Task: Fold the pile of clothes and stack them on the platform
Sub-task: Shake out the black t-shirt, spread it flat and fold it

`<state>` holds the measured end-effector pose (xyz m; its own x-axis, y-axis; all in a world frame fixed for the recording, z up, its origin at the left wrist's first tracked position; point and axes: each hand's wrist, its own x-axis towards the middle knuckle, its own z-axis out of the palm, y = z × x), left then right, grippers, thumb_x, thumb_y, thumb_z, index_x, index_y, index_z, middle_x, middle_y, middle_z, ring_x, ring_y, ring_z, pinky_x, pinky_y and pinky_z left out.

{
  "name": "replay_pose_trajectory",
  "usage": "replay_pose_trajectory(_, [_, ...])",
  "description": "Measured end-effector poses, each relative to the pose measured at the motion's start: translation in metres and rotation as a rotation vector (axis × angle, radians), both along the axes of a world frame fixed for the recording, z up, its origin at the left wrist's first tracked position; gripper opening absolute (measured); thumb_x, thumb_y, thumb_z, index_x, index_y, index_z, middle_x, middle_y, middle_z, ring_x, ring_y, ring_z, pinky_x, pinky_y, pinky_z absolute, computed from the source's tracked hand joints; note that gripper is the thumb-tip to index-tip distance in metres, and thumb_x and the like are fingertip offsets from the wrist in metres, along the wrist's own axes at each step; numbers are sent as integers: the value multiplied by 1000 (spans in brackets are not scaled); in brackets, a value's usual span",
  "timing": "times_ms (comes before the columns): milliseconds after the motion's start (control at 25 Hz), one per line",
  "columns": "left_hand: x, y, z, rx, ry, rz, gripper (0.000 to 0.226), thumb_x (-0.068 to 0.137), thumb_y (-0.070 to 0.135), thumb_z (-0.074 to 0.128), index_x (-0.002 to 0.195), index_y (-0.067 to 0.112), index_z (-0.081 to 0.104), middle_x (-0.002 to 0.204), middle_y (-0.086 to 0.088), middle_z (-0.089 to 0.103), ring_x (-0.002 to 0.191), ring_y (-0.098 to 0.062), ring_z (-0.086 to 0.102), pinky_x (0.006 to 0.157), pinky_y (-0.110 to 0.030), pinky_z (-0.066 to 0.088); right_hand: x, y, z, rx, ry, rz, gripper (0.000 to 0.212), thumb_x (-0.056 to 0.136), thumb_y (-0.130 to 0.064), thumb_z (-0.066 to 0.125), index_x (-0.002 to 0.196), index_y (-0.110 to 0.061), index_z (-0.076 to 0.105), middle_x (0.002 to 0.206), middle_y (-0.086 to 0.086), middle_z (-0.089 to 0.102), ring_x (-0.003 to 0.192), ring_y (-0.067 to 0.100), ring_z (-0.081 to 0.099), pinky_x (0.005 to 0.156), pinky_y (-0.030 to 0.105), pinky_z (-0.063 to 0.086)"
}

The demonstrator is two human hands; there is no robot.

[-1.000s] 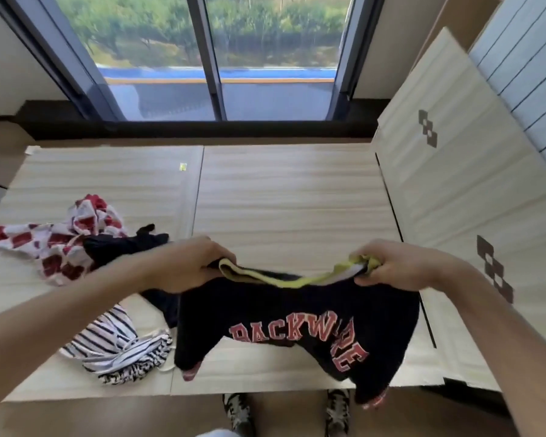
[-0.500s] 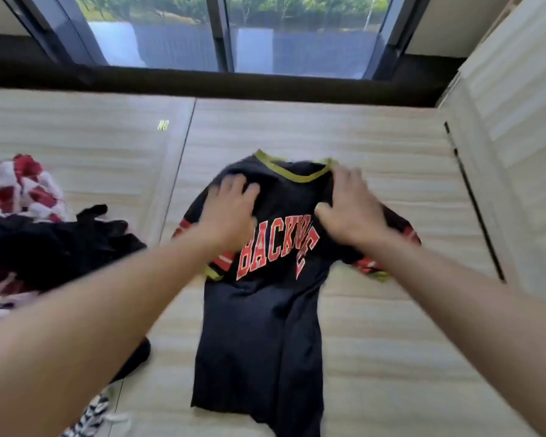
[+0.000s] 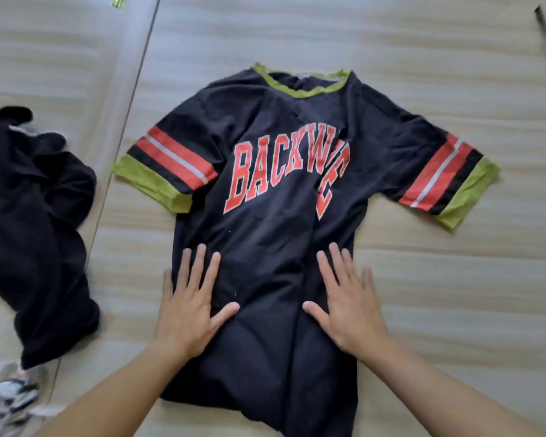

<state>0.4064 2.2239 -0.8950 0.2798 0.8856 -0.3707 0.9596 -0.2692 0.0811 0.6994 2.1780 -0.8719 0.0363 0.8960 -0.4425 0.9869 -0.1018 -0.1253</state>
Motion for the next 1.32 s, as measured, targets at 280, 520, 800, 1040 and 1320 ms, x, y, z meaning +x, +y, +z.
replay_pose_trajectory(280, [-5,30,12,97,-58,81,95,90,77,23,145,3,44,156,-18,32,148,-38,25,118,-59,27,94,7,8,84,-109,-167,86,91,-67,19,160,-15,20,168,5,21,155,24,18,122,59,13])
replay_pose_trajectory(520, [72,94,-9,170,-191,112,88,91,68,28,162,18,12,171,-6,1,157,-29,-6,124,-59,9,158,134,8,87,36,-321,80,96,-69,22,161,-27,2,170,1,-5,157,24,-1,124,53,3])
replay_pose_trajectory(800, [80,89,-26,269,-69,126,89,90,67,31,161,14,19,171,-4,0,158,-28,-4,124,-60,6,258,187,2,-166,-170,-384,109,74,-85,1,161,-19,-5,169,-2,-14,157,24,-2,121,58,-1])
replay_pose_trajectory(1040, [79,90,-27,276,-60,118,92,87,69,34,159,14,27,171,-6,6,158,-30,1,123,-62,10,285,215,5,-216,-278,-466,101,85,-81,9,161,-15,-5,168,1,-16,157,24,-3,123,57,-2])
replay_pose_trajectory(1320, [78,94,-18,271,-116,121,84,89,67,38,157,19,32,167,-7,22,155,-32,18,122,-56,17,42,204,-2,344,141,-218,83,91,-58,28,160,-12,15,170,9,2,157,24,-4,123,50,-3])
